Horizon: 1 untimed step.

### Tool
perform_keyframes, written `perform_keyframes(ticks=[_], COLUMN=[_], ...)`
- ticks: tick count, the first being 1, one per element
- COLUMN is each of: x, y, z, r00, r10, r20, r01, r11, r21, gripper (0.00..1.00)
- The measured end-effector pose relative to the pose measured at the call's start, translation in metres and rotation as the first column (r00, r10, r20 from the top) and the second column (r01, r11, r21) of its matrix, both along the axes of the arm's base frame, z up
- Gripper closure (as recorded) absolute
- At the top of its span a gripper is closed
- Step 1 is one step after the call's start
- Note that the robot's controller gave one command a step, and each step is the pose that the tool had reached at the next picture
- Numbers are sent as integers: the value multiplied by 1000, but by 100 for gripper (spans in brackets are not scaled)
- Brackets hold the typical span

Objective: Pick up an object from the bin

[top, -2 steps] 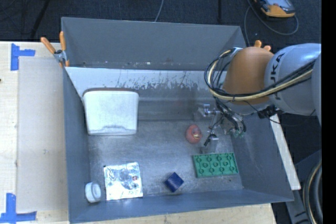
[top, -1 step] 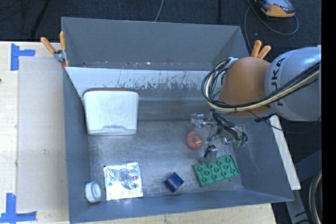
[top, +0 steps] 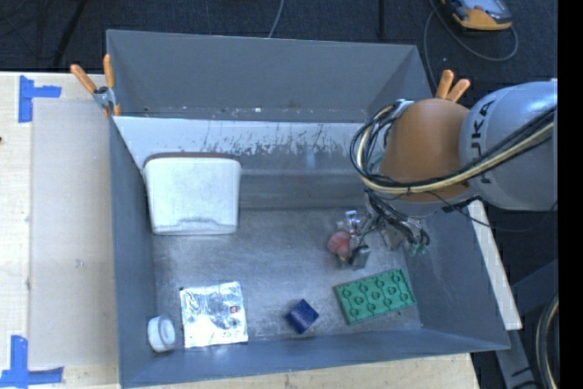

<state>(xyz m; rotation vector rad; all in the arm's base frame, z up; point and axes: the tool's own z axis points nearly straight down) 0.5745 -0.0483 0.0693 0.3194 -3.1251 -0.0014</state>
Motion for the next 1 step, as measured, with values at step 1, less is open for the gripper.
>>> perform_keyframes(ticks=[1], x=[-10], y=[-17], z=[168], r00=[1000], r10=[16], r20=[10], r01=[-16], r11=[1000], r21=[-3], gripper=[100])
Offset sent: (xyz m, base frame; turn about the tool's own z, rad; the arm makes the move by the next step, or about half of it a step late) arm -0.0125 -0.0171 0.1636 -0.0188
